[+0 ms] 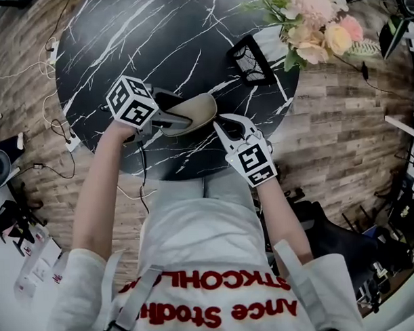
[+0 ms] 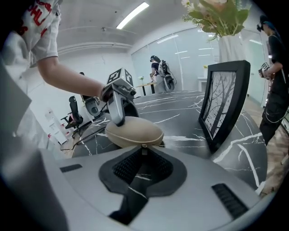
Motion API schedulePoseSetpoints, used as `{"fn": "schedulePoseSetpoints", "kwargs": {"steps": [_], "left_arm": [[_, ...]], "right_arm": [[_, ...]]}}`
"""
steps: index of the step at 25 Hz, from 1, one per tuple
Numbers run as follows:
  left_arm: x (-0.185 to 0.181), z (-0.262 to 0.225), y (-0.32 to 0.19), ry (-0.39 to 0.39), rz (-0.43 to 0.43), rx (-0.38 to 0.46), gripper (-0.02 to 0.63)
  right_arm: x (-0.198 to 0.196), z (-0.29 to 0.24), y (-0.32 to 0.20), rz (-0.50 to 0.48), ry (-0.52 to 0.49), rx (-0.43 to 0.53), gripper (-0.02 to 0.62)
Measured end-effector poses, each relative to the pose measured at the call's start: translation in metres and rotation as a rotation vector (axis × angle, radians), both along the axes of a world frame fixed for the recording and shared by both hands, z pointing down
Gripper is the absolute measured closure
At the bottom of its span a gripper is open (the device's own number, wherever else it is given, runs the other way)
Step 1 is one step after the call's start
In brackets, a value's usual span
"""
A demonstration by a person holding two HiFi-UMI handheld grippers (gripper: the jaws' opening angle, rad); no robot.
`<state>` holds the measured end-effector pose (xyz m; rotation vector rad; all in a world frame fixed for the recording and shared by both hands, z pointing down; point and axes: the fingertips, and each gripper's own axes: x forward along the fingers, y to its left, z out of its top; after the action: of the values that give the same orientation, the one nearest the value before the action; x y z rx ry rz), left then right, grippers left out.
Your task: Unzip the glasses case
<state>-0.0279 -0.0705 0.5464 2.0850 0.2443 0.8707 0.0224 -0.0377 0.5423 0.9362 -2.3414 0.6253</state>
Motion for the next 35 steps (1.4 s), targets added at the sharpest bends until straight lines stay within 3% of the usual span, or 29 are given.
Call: {"fn": "schedulePoseSetpoints", "kwargs": {"steps": [6,13,19,23,25,28,32,35], "left_arm": [[0.0,0.0,0.0,0.001,0.002,0.003,0.296],[0.002,0.005,0.004,0.003,-0.012,-0.007,0.285],[0.002,0.006,0.004,-0.004,-0.006,0.009,0.285],[0.002,0.006,0.002,-0.006,-0.024,-0.003,0.285],[0.004,0.005,0.001,-0.006,-0.036,-0.003,0.285],[0.004,0.003,0.002,-0.007,-0.048,0.021,0.284],[-0.002,-0.006,0.003,0.013,-0.043,0.142,0.287],[-0.018,-0.012,-0.001,0.003,-0.065,0.185,0.295]], "right_arm": [[-0.001,-0.003,-0.005,-0.014,-0.011,-0.002,0.529],[-0.004,0.0,0.002,0.009,0.003,-0.023,0.559],[-0.039,-0.003,0.017,-0.007,-0.033,-0.028,0.568],[-0.087,-0.005,0.041,-0.171,-0.048,-0.03,0.58],[-0.101,-0.004,0.047,-0.19,-0.042,-0.031,0.579],[-0.076,-0.003,0.036,-0.105,-0.036,-0.054,0.577],[-0.027,-0.004,0.02,-0.011,0.008,-0.066,0.577],[-0.01,-0.004,0.008,0.023,0.037,-0.061,0.577]]}}
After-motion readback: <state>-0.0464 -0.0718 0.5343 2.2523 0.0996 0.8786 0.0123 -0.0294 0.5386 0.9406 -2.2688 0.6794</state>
